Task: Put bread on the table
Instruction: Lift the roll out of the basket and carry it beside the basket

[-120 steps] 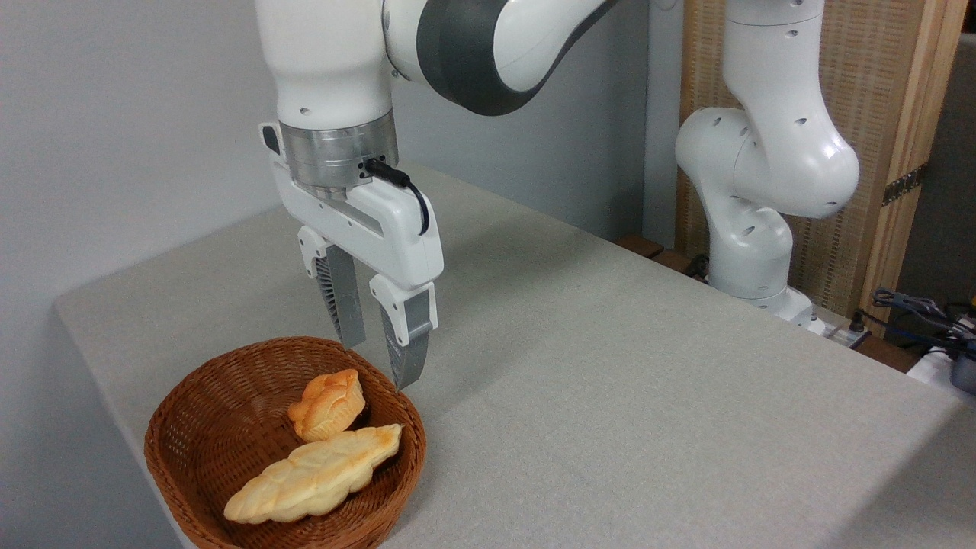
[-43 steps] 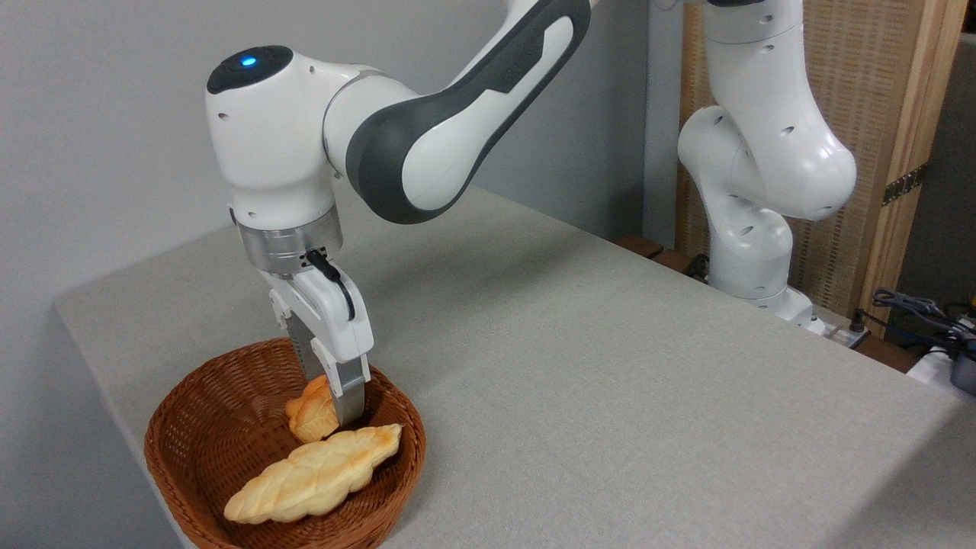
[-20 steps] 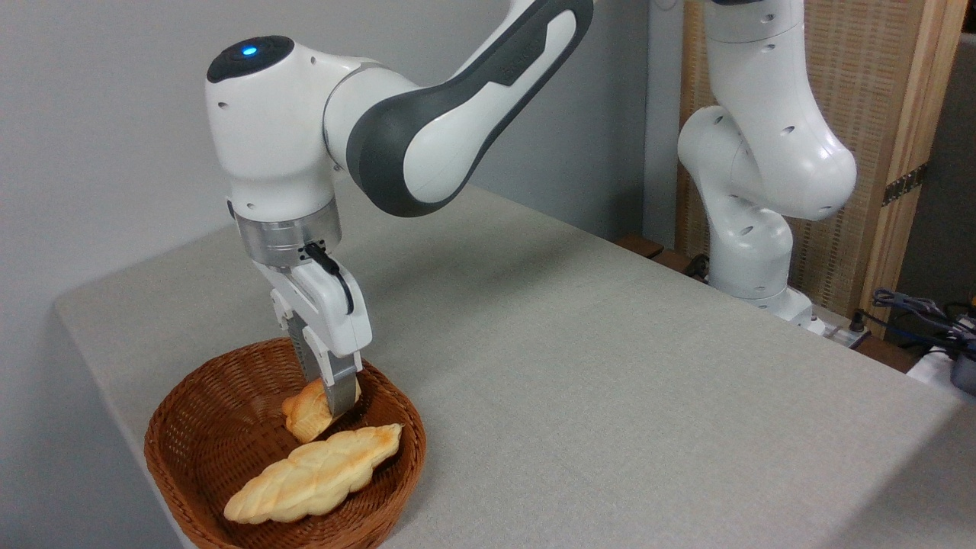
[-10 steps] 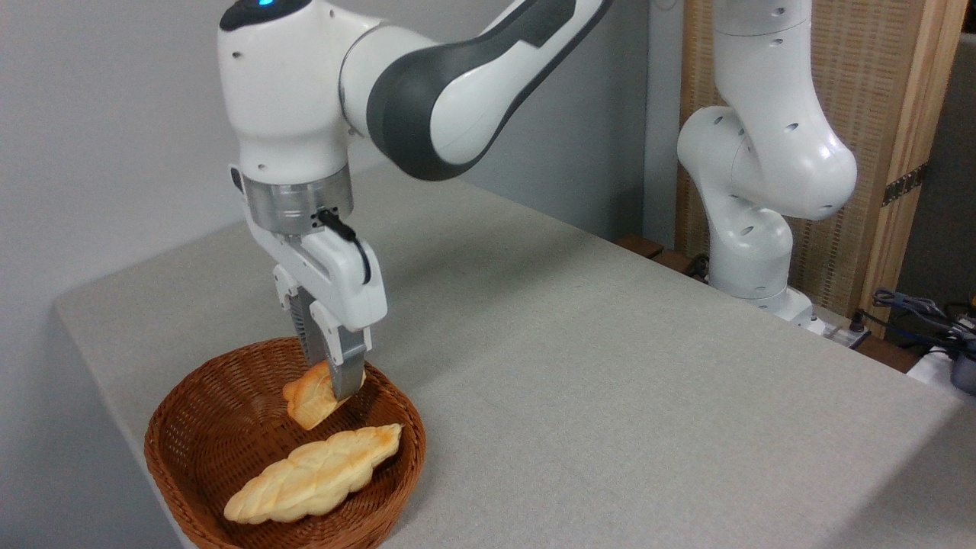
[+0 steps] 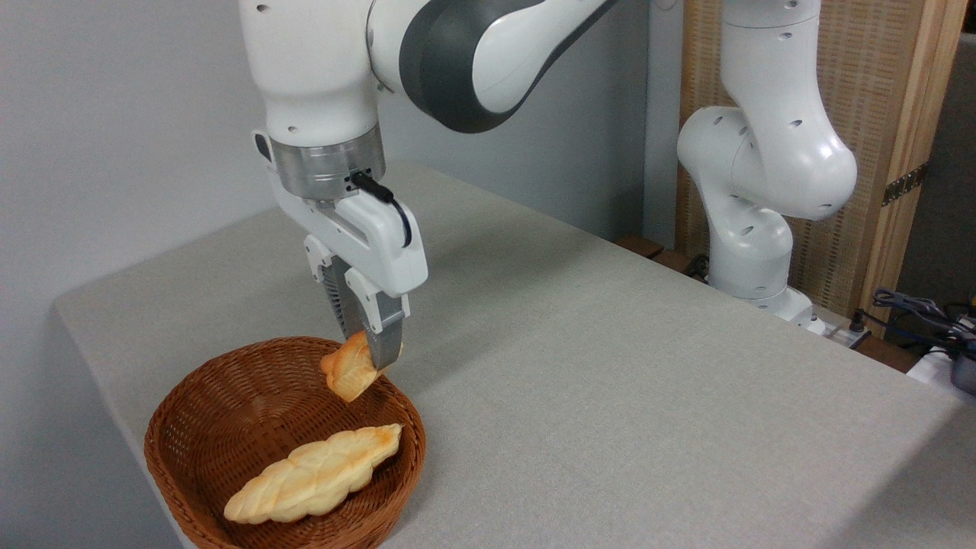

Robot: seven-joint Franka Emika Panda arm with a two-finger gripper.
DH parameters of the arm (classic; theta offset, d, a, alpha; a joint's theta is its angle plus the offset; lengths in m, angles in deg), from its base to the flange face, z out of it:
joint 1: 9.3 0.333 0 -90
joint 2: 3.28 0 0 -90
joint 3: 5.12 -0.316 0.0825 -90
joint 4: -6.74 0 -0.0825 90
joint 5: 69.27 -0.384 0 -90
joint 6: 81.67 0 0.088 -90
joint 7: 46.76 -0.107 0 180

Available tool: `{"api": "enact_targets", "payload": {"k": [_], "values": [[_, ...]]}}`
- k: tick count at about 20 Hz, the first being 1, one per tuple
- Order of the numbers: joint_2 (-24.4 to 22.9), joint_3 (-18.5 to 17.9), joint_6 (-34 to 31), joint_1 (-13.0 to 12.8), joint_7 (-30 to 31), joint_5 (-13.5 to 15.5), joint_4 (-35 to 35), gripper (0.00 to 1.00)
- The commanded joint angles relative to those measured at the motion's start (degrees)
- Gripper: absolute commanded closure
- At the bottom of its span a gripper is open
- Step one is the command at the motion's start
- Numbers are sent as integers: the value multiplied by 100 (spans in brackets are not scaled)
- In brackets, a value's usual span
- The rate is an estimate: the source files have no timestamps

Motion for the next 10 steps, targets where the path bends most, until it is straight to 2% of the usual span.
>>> {"api": "enact_targets", "payload": {"k": [1,7,9,10], "values": [[-277,-59,-229,-42,-261,159,-203,51],[-665,11,-265,-95,-455,151,-801,43],[-770,11,-274,-165,-604,151,-976,38],[-840,11,-274,-226,-709,151,-1099,31]]}}
